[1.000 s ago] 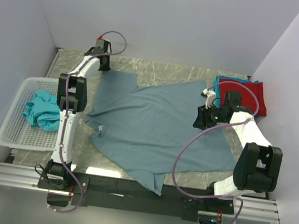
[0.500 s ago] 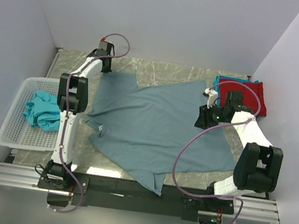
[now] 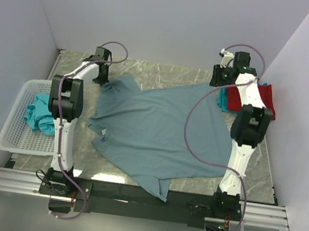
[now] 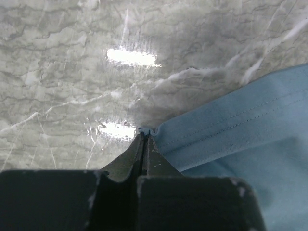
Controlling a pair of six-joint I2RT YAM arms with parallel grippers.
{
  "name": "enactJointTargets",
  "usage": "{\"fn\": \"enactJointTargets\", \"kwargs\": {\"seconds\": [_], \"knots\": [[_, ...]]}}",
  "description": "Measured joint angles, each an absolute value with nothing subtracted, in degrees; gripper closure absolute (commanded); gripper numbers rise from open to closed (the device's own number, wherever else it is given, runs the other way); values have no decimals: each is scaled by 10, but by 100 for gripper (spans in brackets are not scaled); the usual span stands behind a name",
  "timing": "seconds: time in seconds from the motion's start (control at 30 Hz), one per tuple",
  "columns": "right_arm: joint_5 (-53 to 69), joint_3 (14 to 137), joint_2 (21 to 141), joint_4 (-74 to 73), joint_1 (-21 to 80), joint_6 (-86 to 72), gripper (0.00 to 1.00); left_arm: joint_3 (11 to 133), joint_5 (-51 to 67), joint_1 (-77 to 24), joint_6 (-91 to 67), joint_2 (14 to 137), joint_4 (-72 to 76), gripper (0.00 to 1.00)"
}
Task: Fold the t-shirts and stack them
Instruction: Flatten the tshirt out
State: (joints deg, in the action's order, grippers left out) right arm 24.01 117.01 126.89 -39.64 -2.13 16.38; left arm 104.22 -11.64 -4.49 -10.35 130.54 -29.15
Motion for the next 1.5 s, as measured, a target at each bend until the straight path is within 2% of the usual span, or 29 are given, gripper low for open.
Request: {"fn": "enactJointTargets", "kwargs": {"seconds": [0.17,0.33,0.73,1.13,1.17,1.27,1.3,1.5], "knots": [[198,1287,1391,-398,-20,115,55,1038,-113,-41,-104,1299,-294,100],[164,1361,1461,-387,-20,89,54,1038,-110,-40,-104,1298,-299,100],[140,1426,1502,-359,-8,83,52,1039,-107,-40,-103,1292,-309,100],[133,1427,1504,-357,-6,81,53,1039,-104,-41,-102,1292,-313,100],[133,1423,1503,-356,-6,84,52,1039,-104,-41,-102,1292,-314,100],[135,1410,1498,-364,-5,109,35,1039,-104,-41,-102,1292,-314,100],[132,1404,1495,-370,-2,127,27,1039,-104,-41,-102,1292,-314,100],[102,1384,1478,-391,10,230,26,1040,-104,-41,-102,1292,-317,100]]}}
